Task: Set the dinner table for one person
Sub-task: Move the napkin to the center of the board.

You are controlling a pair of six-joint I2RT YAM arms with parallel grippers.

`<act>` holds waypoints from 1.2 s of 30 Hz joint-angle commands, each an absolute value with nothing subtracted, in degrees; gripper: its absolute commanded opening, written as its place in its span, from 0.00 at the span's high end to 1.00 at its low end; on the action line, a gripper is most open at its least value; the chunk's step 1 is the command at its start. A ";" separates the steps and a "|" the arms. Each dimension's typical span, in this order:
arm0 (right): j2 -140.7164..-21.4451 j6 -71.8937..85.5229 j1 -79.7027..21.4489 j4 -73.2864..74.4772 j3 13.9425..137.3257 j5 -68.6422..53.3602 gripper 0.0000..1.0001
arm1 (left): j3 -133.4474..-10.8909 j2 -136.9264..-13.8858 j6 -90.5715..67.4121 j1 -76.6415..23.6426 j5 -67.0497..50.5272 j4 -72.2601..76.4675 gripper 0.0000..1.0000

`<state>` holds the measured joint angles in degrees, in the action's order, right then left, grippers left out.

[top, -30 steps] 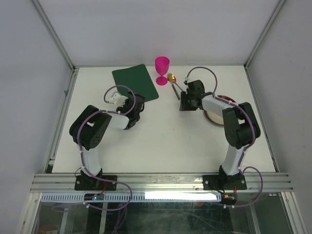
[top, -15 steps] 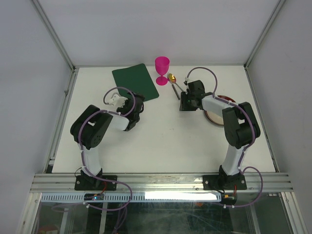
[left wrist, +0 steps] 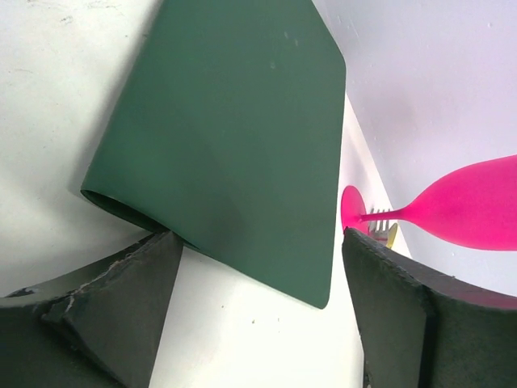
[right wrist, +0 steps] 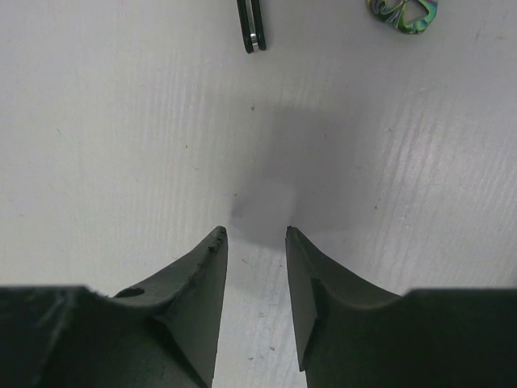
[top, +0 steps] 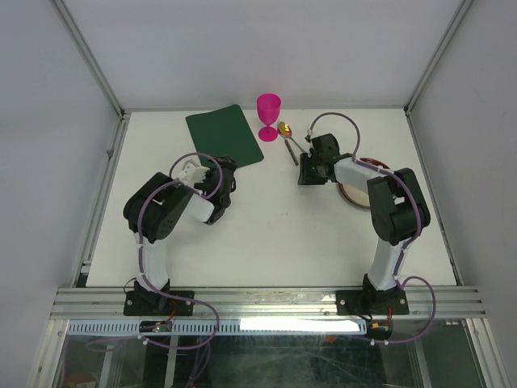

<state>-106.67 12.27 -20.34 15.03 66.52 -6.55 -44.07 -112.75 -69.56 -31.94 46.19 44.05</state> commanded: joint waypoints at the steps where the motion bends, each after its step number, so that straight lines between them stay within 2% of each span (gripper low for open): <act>1: -106.08 11.63 -19.86 12.37 66.46 -7.36 0.62 | -42.64 -114.75 -69.93 -32.61 46.73 52.32 0.21; 5: -106.30 11.72 -19.78 12.32 66.41 -7.51 0.63 | -41.94 -115.52 -69.08 -32.55 46.65 55.25 0.45; 8: -106.39 11.83 -19.78 12.15 66.37 -7.77 0.63 | -41.64 -115.58 -68.99 -32.52 46.95 55.81 0.66; 17: -106.44 12.02 -19.78 12.11 66.45 -8.33 0.64 | -38.35 -112.57 -66.33 -32.34 47.28 58.73 0.99; 31: -103.67 13.13 -19.84 11.32 64.64 -10.85 0.65 | -38.78 -101.89 -56.41 -31.92 45.88 56.29 1.00; 36: -102.30 14.16 -20.57 8.90 64.38 -16.45 0.61 | -36.13 -98.17 -56.46 -31.88 41.87 55.11 0.98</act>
